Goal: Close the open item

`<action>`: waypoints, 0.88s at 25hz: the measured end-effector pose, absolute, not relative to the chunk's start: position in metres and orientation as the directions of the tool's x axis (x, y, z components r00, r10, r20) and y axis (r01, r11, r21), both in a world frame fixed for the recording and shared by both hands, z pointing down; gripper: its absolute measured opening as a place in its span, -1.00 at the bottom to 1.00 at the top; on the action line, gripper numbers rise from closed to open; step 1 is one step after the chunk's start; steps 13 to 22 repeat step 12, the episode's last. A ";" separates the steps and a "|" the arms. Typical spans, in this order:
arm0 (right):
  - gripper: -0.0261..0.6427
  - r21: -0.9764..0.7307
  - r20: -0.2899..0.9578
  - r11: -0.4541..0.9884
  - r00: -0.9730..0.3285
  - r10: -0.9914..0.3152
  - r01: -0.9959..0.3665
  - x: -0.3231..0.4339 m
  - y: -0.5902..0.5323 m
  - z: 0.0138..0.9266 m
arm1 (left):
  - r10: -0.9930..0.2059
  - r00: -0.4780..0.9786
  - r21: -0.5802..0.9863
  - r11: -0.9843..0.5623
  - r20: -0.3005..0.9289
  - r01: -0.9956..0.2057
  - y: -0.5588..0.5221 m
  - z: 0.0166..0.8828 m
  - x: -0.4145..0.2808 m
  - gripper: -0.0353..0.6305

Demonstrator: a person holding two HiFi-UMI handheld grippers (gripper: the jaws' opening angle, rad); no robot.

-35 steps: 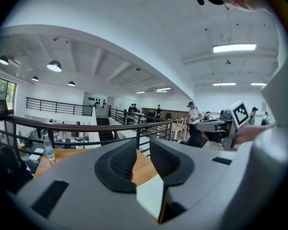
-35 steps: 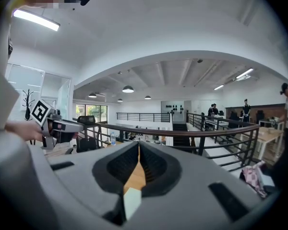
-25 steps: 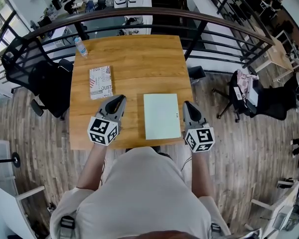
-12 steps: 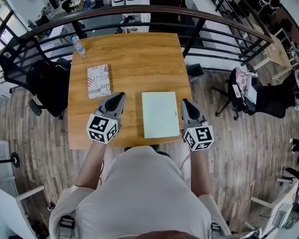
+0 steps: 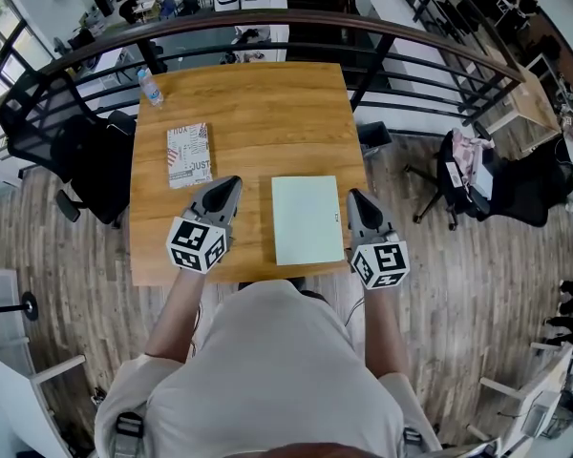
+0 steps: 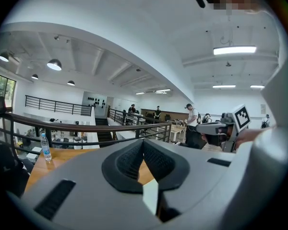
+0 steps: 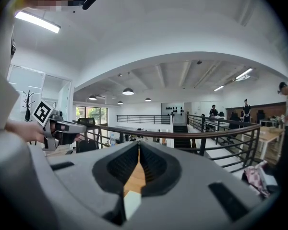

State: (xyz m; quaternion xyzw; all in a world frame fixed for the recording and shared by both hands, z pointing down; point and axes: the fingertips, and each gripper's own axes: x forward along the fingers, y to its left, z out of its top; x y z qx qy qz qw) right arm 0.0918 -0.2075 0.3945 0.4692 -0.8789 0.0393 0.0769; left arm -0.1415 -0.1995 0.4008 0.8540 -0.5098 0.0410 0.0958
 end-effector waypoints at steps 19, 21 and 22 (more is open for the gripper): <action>-0.89 0.013 0.168 0.558 -0.548 -0.819 -0.830 0.094 -0.212 0.392 | -0.866 0.474 0.142 -0.454 0.162 -0.879 -0.203 0.401 -0.141 -0.91; -0.89 0.013 0.168 0.558 -0.548 -0.819 -0.830 0.094 -0.212 0.392 | -0.866 0.474 0.142 -0.454 0.162 -0.879 -0.203 0.401 -0.141 -0.91; -0.89 0.013 0.168 0.558 -0.548 -0.819 -0.830 0.094 -0.212 0.392 | -0.866 0.474 0.142 -0.454 0.162 -0.879 -0.203 0.401 -0.141 -0.91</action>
